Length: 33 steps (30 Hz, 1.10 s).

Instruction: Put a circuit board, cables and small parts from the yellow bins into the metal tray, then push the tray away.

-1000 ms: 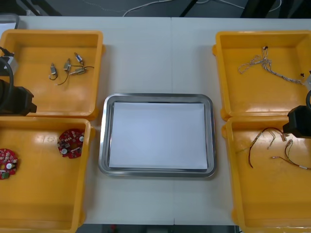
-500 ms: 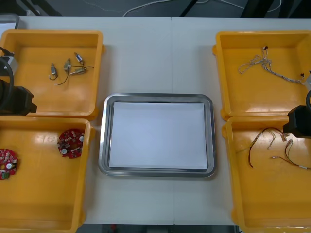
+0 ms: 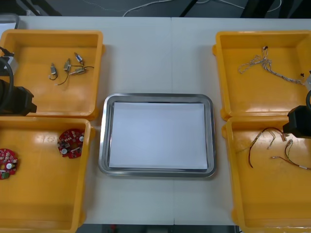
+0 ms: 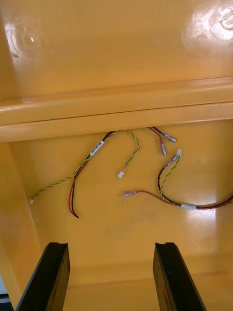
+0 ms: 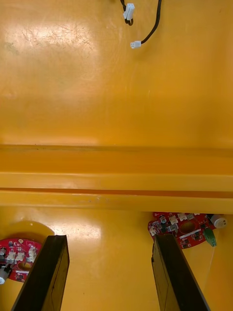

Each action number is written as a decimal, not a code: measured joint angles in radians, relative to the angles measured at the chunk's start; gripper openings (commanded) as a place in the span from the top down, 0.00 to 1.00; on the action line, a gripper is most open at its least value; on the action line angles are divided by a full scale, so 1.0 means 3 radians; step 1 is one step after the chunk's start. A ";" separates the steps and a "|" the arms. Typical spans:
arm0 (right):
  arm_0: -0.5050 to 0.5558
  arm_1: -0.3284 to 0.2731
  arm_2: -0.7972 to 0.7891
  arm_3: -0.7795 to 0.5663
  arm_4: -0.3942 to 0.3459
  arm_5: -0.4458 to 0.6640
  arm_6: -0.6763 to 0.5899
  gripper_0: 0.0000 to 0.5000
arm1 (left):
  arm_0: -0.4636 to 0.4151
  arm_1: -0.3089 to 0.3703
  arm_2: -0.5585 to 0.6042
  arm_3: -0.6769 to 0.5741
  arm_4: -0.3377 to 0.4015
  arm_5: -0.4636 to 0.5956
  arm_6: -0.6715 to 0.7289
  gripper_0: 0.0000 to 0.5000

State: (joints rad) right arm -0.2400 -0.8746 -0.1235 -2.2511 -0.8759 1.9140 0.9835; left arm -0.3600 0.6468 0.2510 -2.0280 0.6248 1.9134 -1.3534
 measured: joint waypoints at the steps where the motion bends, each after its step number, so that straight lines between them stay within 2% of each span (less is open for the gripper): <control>1: 0.0000 0.0000 0.0000 0.0000 0.0000 0.0000 0.0000 0.00 | 0.0000 0.0000 0.0000 0.0000 0.0000 0.0000 0.0000 0.00; 33: 0.0011 0.0000 0.0001 0.0000 -0.0001 0.0000 0.0000 0.00 | 0.0000 0.0000 0.0000 0.0000 0.0000 0.0000 0.0000 0.00</control>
State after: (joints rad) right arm -0.2368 -0.8745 -0.1233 -2.2511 -0.8764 1.9142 0.9835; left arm -0.3600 0.6468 0.2510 -2.0280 0.6248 1.9134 -1.3534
